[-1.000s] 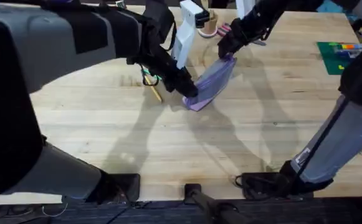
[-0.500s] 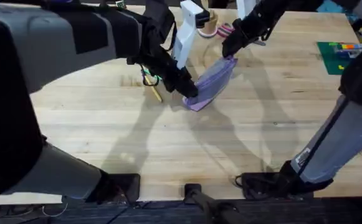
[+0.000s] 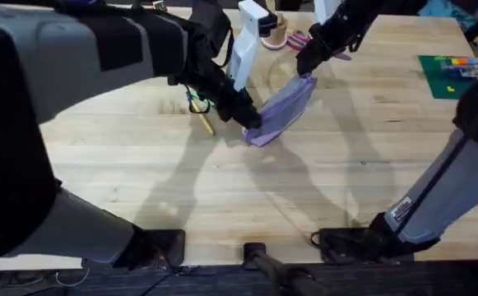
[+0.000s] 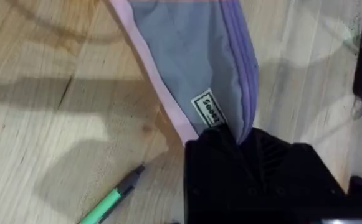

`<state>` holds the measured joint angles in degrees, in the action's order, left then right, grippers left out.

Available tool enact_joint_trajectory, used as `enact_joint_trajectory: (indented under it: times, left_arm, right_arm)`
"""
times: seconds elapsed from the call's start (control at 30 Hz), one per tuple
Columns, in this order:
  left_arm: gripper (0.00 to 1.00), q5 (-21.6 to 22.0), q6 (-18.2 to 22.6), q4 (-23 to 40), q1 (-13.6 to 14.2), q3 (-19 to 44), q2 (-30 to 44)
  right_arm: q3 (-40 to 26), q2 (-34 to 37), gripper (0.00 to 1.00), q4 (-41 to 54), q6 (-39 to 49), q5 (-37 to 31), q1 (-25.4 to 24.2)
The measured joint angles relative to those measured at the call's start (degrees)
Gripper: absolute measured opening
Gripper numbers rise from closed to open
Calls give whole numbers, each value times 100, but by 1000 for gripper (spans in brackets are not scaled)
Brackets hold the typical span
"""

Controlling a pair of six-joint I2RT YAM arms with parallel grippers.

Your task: Unzip the bag, pick up the pens from the table one at a time and place them inside, then zip the bag closed.

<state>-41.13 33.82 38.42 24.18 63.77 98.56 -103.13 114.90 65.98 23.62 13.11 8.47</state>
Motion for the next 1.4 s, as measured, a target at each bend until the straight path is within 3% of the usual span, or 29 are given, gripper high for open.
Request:
enact_joint_trajectory:
  times: [0.87, 1.4]
  left_arm:
    - [44, 23, -4, -108, 0, 0, 1]
    - [44, 23, -3, -108, 0, 0, 2]
  right_arm:
    - [0, -1677, 30, -15, 2, -22, 31]
    - [0, -1804, 30, -59, 56, -22, 31]
